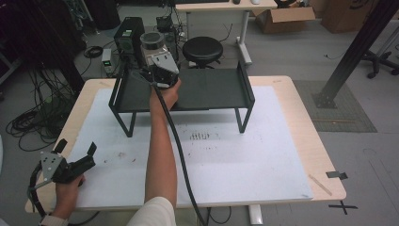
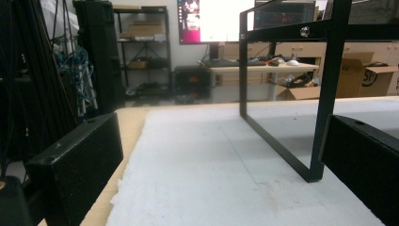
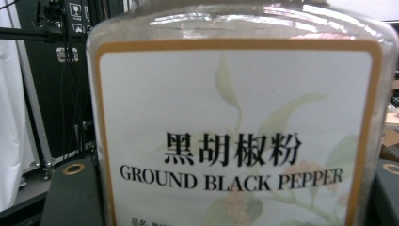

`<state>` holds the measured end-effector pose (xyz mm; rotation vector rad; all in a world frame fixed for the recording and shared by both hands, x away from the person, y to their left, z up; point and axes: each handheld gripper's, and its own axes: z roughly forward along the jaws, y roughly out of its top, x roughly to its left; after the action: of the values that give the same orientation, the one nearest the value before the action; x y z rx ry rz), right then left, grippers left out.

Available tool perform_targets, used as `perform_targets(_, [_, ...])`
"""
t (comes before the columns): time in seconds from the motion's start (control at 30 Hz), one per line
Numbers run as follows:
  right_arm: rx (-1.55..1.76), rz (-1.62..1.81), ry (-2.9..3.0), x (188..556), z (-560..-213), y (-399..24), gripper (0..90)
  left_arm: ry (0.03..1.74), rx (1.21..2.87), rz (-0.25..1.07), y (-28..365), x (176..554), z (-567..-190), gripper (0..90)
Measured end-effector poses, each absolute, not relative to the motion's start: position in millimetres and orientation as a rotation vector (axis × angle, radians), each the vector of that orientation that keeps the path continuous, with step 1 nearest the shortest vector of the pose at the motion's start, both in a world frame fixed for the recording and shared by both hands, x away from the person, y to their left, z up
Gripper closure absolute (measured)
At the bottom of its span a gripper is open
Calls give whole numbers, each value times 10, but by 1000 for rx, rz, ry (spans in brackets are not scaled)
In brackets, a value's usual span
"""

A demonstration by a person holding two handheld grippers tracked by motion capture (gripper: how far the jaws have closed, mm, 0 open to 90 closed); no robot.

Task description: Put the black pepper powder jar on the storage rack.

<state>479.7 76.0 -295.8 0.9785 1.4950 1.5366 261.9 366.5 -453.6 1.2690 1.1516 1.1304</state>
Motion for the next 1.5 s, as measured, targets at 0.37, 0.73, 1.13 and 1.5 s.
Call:
perform_targets(0.37, [977,1560,1528,4822,-2947,706,238,1152,1270,1131,3665,2618,-4536,6])
perform_targets(0.73, [1026,1595,1491,4738,-2873,605,14,1149,1266,1130,3664,2618,-4537,5])
perform_targets(1.13, [990,1644,1471,4603,-2776,453,0,1153,1273,1129,3663,2624,-4534,9])
perform_targets(1.5, [959,1670,1462,4433,-2664,236,0,1154,1272,1132,3661,2623,-4535,9])
